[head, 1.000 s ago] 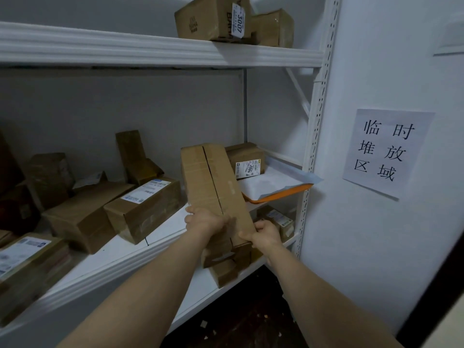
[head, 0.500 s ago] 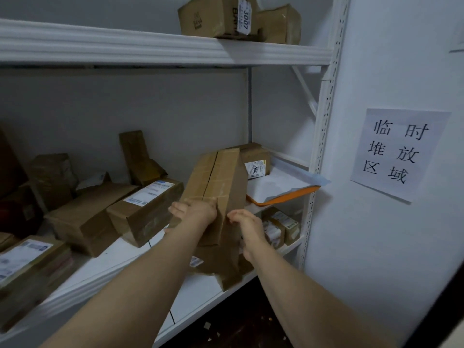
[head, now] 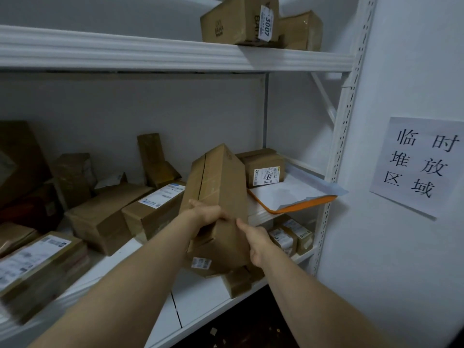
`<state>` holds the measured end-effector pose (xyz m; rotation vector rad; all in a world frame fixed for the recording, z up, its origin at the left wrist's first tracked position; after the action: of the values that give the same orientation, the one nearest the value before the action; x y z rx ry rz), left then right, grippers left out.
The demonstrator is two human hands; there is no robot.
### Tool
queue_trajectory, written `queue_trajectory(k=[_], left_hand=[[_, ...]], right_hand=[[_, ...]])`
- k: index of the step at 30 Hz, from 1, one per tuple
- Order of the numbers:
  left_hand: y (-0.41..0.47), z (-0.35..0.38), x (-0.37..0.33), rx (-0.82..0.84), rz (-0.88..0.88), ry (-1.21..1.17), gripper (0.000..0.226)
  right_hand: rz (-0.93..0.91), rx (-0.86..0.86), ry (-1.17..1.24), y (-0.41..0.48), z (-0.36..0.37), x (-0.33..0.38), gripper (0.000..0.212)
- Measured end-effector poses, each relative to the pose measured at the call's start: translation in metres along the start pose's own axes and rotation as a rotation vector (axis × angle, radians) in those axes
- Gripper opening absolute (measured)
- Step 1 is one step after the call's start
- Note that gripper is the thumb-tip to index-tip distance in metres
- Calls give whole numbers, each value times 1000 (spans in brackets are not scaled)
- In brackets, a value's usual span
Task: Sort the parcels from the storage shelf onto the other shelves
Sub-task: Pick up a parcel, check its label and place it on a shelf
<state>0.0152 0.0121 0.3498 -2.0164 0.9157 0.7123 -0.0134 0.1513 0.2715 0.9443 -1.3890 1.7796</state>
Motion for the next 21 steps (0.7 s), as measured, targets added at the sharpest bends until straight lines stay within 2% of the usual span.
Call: queue_trajectory(k=[4,9,17,19,21], left_hand=[[-5,-1,-1,98,-8,-116,113],[-6,11,-4,118,75,-232,81],[-4,47,-3,162,147,-402,38],[-1,47,-1,137,144,-423,39],[4,41,-1,76,150,-440,52]], right_hand=[[-137,-6,-69,-4,-1,13,32],[-343,-102,-215,-13,-20,44,26],[-442,-233,-349,-20,-47,48,27],[-401,-193,-303,-24,-47,47,32],[-395,-105,-232,-27,-43,45,43]])
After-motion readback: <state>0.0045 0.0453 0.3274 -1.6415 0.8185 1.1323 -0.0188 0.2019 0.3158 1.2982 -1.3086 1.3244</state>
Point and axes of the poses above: each hand's wrist, its own y-axis towards the middle knuckle, its own z-axis out of the palm, x = y × z, the point moved 3 cm from there along y, towards the middle knuckle, and after that the axes turned 4 degrees about -y, right-handed, at the moved point
